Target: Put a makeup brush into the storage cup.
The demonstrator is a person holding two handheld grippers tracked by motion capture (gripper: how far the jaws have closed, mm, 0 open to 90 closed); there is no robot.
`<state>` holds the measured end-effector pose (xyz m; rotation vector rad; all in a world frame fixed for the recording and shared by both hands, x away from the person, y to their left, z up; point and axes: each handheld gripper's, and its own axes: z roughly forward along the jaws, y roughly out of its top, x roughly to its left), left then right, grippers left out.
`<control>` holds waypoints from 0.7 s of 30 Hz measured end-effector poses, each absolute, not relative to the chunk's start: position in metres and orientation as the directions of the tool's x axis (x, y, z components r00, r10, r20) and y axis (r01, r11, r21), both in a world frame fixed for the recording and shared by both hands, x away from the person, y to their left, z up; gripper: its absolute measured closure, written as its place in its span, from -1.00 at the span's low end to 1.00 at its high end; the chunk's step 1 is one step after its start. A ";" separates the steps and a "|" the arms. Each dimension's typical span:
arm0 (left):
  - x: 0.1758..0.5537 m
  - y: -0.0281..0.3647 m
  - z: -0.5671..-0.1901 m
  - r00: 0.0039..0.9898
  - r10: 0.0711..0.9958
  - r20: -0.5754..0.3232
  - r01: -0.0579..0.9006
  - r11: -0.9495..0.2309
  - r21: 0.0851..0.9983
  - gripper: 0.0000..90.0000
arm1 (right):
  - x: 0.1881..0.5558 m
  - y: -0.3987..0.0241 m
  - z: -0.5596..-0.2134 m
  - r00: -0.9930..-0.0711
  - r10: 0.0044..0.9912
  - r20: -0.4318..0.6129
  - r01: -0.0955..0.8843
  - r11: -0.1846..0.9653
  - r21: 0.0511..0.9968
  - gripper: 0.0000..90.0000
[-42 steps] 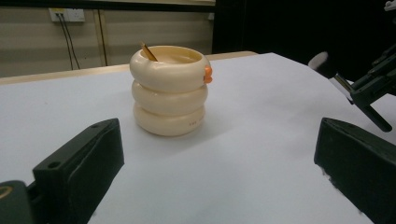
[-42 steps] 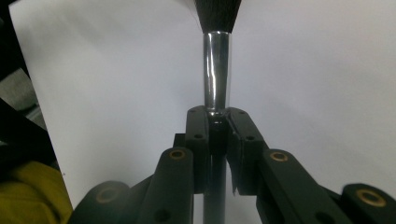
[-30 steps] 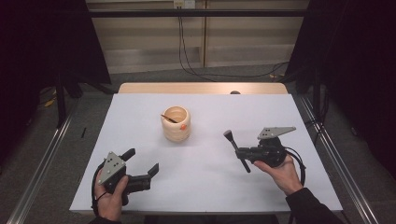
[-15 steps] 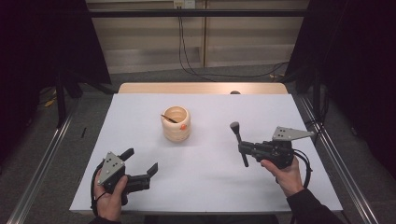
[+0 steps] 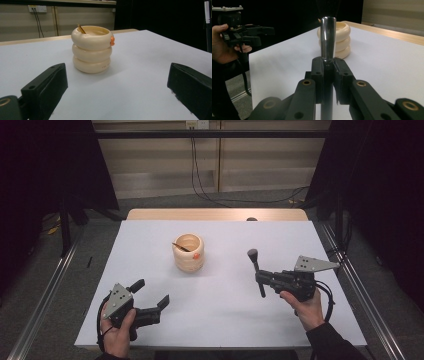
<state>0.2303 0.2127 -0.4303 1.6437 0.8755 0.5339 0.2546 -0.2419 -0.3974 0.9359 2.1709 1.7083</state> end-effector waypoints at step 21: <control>0.229 0.199 -0.420 0.655 0.745 -0.129 0.250 -0.052 0.967 -0.93 | 0.259 -0.227 -0.397 -0.803 0.555 0.216 0.332 0.117 0.936 0.78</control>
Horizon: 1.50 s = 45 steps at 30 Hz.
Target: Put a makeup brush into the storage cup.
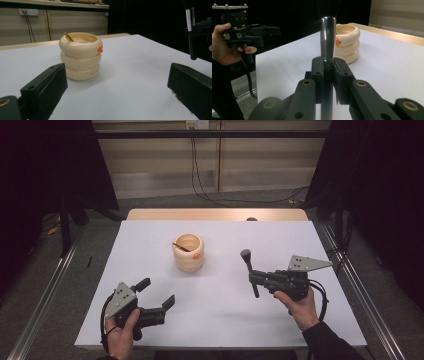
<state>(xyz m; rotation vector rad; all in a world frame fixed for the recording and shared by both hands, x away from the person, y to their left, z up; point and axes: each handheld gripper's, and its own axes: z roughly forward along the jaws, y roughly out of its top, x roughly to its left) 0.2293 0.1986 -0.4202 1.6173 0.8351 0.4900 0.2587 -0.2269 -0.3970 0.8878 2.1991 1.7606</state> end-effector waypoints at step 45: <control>0.247 0.114 -0.376 0.795 0.603 -0.067 0.153 -0.093 0.984 -0.98 | 0.257 -0.194 -0.393 -0.848 0.491 0.199 0.309 0.153 0.939 0.79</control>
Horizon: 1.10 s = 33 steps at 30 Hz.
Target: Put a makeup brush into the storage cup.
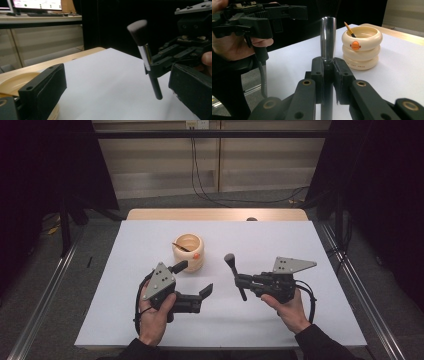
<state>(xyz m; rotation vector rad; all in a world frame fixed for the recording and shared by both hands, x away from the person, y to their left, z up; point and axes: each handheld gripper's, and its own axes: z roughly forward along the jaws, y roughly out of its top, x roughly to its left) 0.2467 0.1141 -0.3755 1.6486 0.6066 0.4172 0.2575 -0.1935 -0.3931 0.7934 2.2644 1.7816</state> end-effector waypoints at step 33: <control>0.260 0.073 -0.363 0.829 0.544 -0.131 0.229 -0.116 0.966 -0.35 | 0.257 -0.175 -0.400 -0.847 0.484 0.220 0.318 0.129 0.939 0.79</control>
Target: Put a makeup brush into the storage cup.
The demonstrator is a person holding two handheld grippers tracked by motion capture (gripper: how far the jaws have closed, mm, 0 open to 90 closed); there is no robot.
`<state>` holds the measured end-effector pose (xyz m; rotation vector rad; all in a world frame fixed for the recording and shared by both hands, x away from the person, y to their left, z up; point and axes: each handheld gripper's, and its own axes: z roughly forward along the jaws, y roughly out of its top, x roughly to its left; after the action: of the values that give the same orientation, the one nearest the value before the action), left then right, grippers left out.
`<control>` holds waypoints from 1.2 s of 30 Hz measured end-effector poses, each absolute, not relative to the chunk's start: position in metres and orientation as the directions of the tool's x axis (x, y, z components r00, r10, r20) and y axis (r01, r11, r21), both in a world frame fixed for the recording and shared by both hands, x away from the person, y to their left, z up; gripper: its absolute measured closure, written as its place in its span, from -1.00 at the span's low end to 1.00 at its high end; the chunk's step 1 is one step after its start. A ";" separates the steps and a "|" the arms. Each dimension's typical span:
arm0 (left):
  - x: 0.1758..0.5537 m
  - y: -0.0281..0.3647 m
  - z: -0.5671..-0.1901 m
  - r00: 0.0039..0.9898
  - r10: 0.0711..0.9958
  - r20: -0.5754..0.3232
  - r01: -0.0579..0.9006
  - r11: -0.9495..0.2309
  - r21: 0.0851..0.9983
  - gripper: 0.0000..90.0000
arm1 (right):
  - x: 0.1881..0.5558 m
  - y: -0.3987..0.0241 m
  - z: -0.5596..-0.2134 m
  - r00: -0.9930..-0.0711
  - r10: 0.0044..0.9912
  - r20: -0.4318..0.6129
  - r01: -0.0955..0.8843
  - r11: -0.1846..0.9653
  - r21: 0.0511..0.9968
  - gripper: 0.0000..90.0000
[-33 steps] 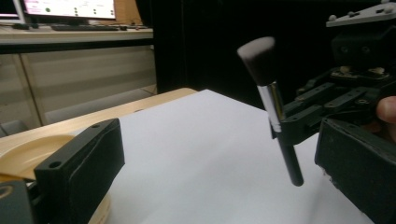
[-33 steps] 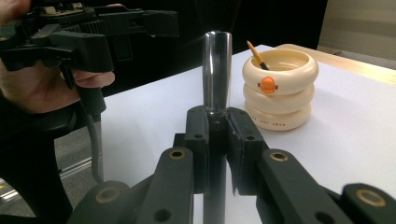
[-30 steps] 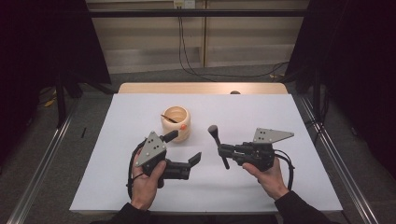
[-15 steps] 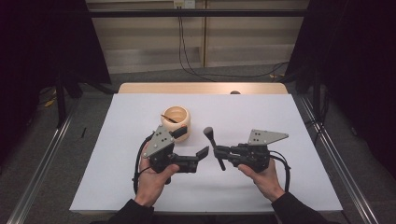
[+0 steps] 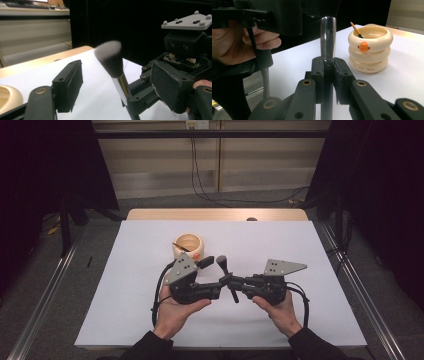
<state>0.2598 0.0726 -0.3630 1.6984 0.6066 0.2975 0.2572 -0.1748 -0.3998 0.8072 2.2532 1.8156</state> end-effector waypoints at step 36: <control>0.261 0.066 -0.376 0.849 0.479 -0.223 0.312 -0.113 0.943 0.71 | 0.255 -0.171 -0.403 -0.860 0.467 0.204 0.307 0.155 0.939 0.78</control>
<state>0.2615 0.0661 -0.3755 1.7148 0.6150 0.1582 0.2551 -0.1709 -0.4025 0.7706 2.2820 1.8008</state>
